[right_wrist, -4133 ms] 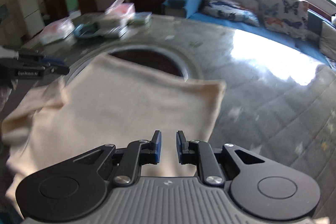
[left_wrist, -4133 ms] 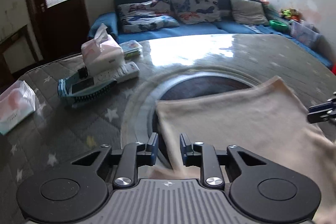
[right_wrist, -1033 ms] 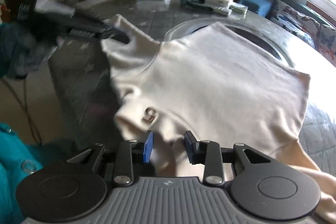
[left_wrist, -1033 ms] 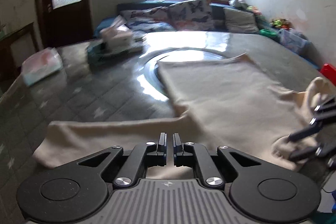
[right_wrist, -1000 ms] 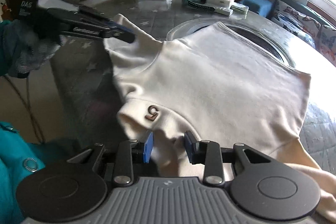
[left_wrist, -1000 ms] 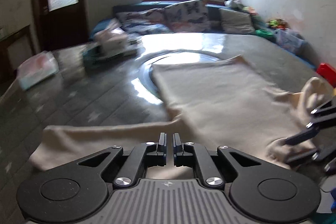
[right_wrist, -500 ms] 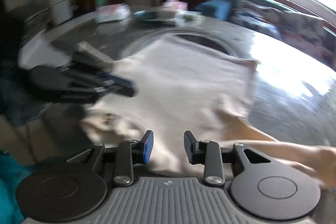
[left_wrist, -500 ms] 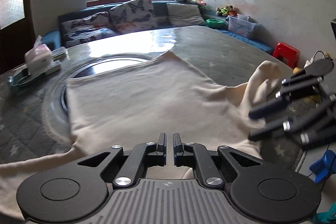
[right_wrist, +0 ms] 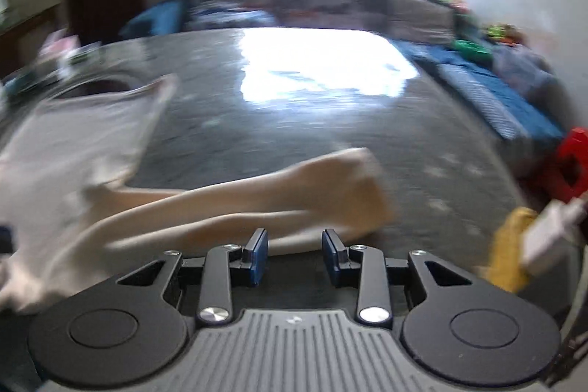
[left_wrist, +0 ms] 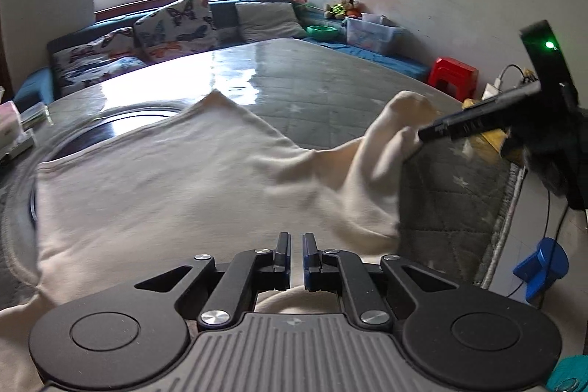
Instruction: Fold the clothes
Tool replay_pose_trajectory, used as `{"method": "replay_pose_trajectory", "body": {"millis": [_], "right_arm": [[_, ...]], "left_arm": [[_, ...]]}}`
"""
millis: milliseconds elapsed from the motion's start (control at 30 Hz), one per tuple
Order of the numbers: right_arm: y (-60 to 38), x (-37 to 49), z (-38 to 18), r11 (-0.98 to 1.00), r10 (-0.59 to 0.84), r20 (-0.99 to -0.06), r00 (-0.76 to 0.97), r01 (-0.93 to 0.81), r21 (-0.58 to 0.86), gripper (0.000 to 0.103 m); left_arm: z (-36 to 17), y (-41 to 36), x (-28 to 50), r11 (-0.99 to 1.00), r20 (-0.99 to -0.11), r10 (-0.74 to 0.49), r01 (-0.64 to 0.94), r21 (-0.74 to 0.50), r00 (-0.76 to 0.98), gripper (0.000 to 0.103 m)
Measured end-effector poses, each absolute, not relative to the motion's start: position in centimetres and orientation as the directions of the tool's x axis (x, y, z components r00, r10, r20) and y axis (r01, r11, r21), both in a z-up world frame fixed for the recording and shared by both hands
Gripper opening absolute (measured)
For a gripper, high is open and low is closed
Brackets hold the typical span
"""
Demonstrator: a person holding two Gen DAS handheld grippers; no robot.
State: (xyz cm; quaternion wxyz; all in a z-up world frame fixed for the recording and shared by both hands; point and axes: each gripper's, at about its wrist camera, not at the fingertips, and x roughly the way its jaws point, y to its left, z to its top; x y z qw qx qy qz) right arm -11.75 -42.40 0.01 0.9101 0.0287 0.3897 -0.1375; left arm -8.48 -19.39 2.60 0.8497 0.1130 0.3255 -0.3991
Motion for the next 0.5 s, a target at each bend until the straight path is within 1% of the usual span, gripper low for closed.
{"method": "replay_pose_trajectory", "body": {"millis": [167, 267, 400, 500], "right_arm": [[-45.8, -12.0, -0.7, 0.92, -0.272, -0.708, 0.651, 0.392, 0.007, 0.033], [-46.3, -11.7, -0.8, 0.904, -0.306, -0.689, 0.657, 0.428, 0.006, 0.033], [-46.2, -11.2, -0.4, 0.902, -0.344, -0.656, 0.671, 0.431, -0.031, 0.033], [-46.4, -10.4, -0.2, 0.916, -0.319, -0.659, 0.681, 0.401, -0.029, 0.032]], "left_arm": [[2.2, -20.0, -9.0, 0.636, -0.648, -0.615, 0.769, -0.071, 0.449, 0.009], [2.1, -20.2, -9.3, 0.629, -0.653, -0.613, 0.775, -0.061, 0.446, 0.009], [2.0, -20.2, -9.4, 0.626, -0.655, -0.612, 0.778, -0.059, 0.443, 0.009], [1.9, -20.3, -9.3, 0.63, -0.658, -0.609, 0.774, -0.063, 0.442, 0.009]]}}
